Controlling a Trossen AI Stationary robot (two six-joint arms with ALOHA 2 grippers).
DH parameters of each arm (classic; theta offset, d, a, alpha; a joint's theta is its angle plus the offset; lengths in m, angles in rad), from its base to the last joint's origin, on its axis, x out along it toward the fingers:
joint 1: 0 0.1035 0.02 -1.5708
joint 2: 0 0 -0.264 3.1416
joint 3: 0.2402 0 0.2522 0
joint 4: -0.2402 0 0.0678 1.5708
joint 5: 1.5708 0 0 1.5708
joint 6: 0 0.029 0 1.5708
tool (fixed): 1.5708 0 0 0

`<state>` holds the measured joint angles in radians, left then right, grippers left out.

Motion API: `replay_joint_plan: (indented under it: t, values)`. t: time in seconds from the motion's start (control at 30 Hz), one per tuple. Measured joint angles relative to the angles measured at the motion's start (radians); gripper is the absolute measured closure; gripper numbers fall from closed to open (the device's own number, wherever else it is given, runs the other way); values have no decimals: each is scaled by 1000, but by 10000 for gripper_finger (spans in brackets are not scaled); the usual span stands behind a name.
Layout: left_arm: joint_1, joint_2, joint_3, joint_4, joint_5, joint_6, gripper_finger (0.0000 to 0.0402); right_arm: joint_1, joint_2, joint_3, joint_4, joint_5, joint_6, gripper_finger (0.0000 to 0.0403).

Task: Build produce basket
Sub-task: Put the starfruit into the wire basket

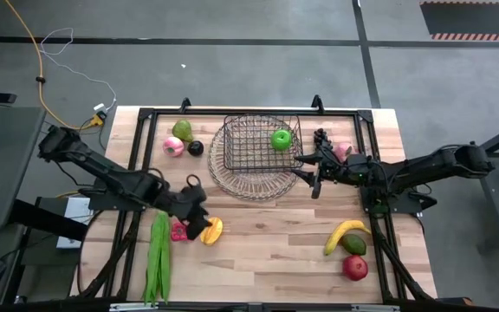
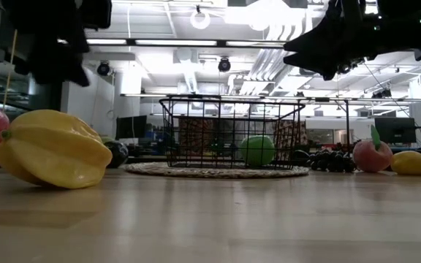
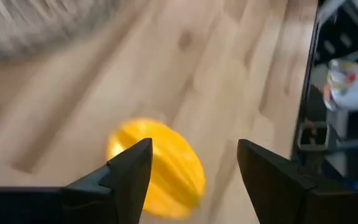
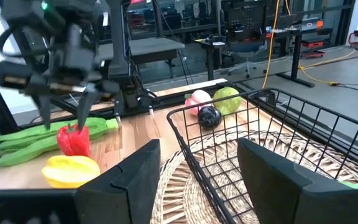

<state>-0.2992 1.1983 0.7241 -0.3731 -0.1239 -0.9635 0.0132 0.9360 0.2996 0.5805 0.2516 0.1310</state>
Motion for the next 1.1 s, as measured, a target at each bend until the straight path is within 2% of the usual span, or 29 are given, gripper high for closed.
replay_joint_plan:
  t: [0.13,0.4,1.1]
  values:
    - [-5,79,17,14,79,-73,185,0,0,0,0,0,0,197]
    - [-2,181,19,91,83,-83,188,0,0,0,0,0,0,197]
    - [-2,204,22,8,55,-107,188,0,0,0,0,15,0,197]
